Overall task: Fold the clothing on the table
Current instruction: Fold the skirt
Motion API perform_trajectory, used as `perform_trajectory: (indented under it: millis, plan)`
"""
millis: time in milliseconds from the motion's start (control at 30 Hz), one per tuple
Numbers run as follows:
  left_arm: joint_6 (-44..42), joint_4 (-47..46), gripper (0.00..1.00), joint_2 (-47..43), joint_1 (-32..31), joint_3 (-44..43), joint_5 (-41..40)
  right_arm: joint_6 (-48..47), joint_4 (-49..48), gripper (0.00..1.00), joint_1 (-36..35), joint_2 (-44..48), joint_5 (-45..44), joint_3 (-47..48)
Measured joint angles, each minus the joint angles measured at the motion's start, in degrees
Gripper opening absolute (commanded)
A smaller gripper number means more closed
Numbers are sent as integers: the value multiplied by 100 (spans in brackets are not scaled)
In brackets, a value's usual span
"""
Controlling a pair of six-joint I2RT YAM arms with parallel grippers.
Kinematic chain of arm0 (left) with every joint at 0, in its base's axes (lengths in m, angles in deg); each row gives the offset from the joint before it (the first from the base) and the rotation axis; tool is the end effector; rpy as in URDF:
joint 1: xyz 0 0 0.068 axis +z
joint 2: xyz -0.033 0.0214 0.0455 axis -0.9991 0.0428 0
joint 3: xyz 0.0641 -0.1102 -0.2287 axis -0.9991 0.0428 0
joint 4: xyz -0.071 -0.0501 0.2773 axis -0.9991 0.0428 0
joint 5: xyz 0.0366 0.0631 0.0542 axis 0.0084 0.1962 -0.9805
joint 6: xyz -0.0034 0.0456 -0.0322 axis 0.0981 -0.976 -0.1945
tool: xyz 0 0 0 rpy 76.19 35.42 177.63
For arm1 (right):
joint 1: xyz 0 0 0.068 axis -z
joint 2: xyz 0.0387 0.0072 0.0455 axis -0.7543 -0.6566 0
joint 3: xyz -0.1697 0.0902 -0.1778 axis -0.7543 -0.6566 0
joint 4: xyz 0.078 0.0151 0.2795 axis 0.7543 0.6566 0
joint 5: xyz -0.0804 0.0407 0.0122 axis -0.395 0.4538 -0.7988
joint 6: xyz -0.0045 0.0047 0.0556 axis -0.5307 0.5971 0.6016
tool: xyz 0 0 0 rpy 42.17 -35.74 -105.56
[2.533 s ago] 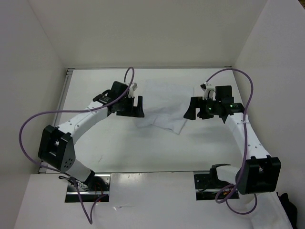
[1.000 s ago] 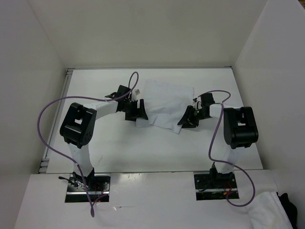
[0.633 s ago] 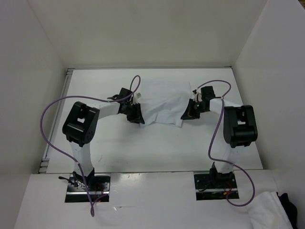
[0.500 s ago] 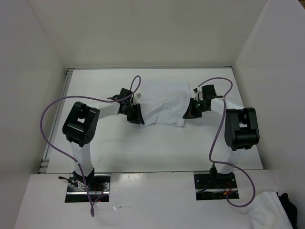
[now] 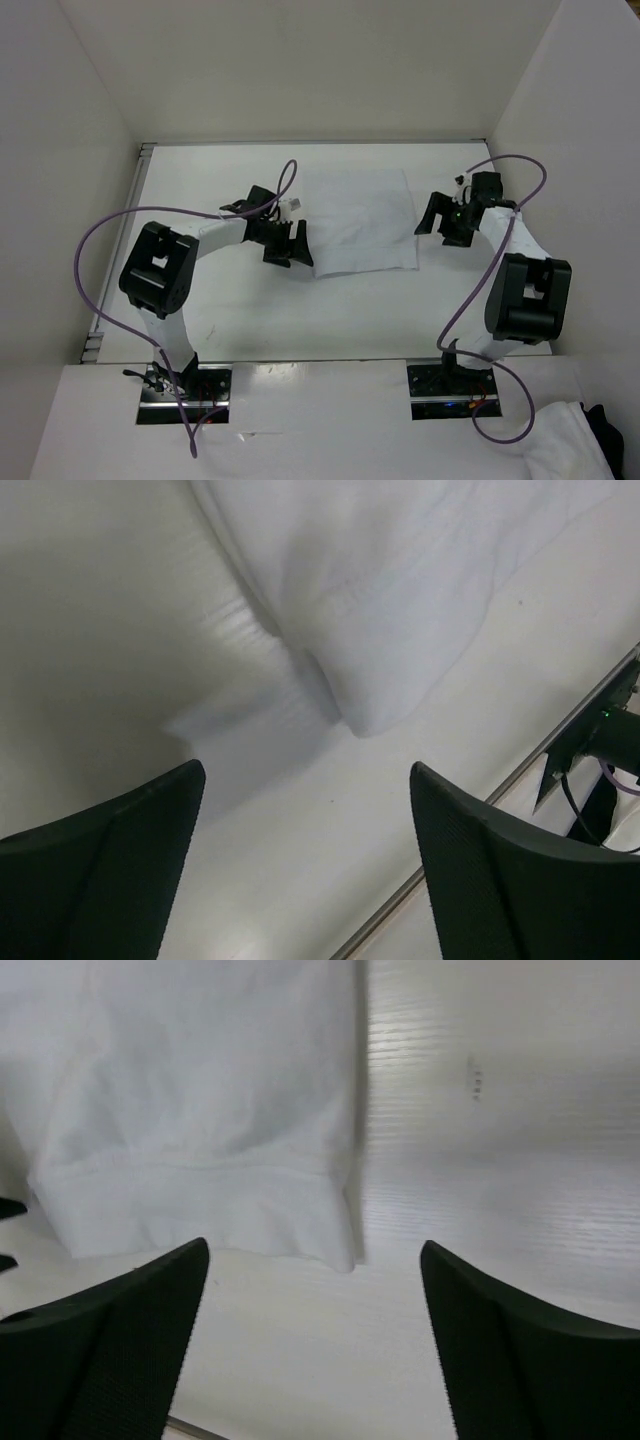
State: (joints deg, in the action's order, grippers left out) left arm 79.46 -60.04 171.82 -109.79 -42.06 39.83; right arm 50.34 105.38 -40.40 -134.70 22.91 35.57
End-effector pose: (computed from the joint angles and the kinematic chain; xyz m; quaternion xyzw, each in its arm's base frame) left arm 0.3595 -0.1690 0.1277 0.0598 0.9265 -0.3453 0.1372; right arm 0.3402 -0.0363 0.1860 0.0869 0.9479 0.1867 0.2430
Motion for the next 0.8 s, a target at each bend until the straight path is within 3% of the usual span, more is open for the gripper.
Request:
perform_trajectory:
  millis: [200, 400, 700, 800]
  plan:
    - [-20, 162, 92, -354, -33, 59, -26, -142, 101, 98, 131, 160, -74, 39]
    - [101, 92, 90, -44, -197, 59, 24, -295, 188, 92, 107, -184, -74, -28]
    - [509, -254, 88, 267, -439, -90, 356, -387, 452, 63, 101, -1213, 258, 85]
    - [621, -321, 86, 326, -463, -127, 409, -424, 518, 62, 42, -1335, 398, 177]
